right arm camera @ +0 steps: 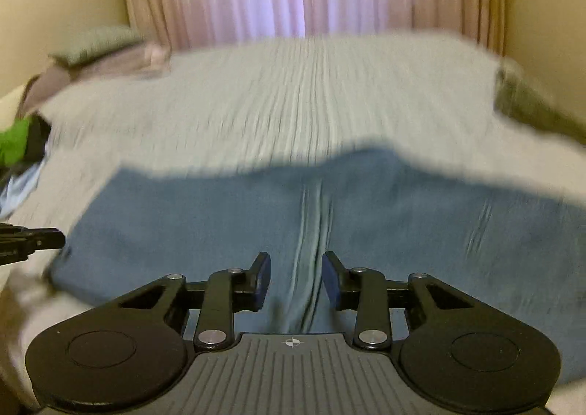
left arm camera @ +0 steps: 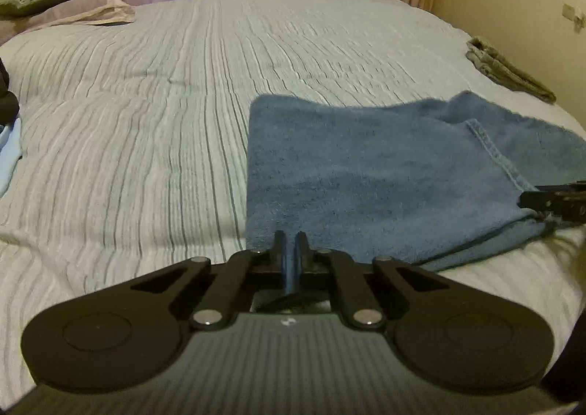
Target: Fold clothes
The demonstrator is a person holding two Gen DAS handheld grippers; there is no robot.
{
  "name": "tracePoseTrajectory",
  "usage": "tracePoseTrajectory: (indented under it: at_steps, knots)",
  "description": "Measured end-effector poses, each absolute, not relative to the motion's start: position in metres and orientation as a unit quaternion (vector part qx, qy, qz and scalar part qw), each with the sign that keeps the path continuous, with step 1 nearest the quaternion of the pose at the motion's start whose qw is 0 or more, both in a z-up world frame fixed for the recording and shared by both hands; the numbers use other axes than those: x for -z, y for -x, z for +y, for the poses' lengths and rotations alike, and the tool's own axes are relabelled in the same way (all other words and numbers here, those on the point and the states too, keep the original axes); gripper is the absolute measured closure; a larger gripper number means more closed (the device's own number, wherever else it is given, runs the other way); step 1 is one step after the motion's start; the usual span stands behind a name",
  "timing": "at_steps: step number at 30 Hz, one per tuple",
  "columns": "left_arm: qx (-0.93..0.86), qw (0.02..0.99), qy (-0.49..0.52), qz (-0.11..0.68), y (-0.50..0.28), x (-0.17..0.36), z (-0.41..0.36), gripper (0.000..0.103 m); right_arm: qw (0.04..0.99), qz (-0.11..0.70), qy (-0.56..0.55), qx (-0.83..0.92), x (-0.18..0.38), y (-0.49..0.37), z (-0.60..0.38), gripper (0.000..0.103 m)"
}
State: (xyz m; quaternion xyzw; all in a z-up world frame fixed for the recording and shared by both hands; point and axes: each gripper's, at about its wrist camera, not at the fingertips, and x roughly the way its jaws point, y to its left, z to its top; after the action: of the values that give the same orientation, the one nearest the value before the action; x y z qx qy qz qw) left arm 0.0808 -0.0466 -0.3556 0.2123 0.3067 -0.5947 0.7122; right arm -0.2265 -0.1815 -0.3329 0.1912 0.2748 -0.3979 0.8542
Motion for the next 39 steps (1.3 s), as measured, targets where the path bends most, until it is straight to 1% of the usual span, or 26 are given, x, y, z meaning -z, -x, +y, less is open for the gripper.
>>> tracePoseTrajectory:
  at_steps: [3,7,9,12,14,16,19,23,27,28,29,30,31,34,39]
  knots:
    - [0.598,0.724,-0.188,0.289,-0.086,0.336,-0.065,0.097,0.859,0.255,-0.181,0.405,0.323,0.21,-0.203,0.068]
    - [0.605,0.723,-0.173,0.285,-0.087,0.329,-0.11,0.097,0.846,0.283,-0.196,0.407,0.347,0.181,-0.234,0.068]
    - [0.597,0.723,-0.179,0.299,-0.091,0.34,-0.135,0.097,0.827,0.323,-0.207,0.411,0.369,0.174,-0.245,0.068]
    - [0.568,0.727,-0.205,0.327,-0.099,0.369,-0.163,0.098,0.822,0.326,-0.212,0.416,0.373,0.184,-0.244,0.068]
    - [0.564,0.728,-0.192,0.34,-0.102,0.377,-0.161,0.098,0.829,0.306,-0.221,0.412,0.358,0.205,-0.225,0.068]
    - [0.564,0.729,-0.183,0.343,-0.098,0.371,-0.147,0.098,0.838,0.289,-0.217,0.408,0.343,0.227,-0.201,0.068]
    - [0.568,0.723,-0.165,0.358,-0.089,0.358,-0.113,0.097,0.846,0.3,-0.216,0.385,0.339,0.247,-0.162,0.068]
    - [0.546,0.732,-0.188,0.361,-0.06,0.358,-0.066,0.097,0.832,0.322,-0.227,0.39,0.355,0.256,-0.14,0.068]
    - [0.528,0.747,-0.201,0.352,-0.035,0.349,-0.04,0.096,0.834,0.316,-0.22,0.395,0.341,0.261,-0.121,0.067]
    - [0.524,0.749,-0.204,0.35,-0.029,0.345,-0.035,0.093,0.833,0.315,-0.219,0.399,0.34,0.263,-0.117,0.062]
    - [0.521,0.752,-0.207,0.348,-0.024,0.342,-0.029,0.086,0.832,0.315,-0.217,0.403,0.339,0.265,-0.113,0.058]
    - [0.518,0.754,-0.21,0.346,-0.018,0.338,-0.023,0.082,0.83,0.314,-0.216,0.407,0.338,0.267,-0.109,0.038]
    - [0.514,0.756,-0.212,0.344,-0.013,0.335,-0.018,0.08,0.829,0.314,-0.214,0.411,0.337,0.27,-0.105,0.033]
    - [0.502,0.762,-0.222,0.343,0.002,0.329,-0.005,0.075,0.826,0.319,-0.203,0.418,0.336,0.276,-0.095,0.033]
    - [0.495,0.765,-0.23,0.342,0.019,0.327,0.011,0.072,0.819,0.322,-0.2,0.431,0.334,0.29,-0.084,0.033]
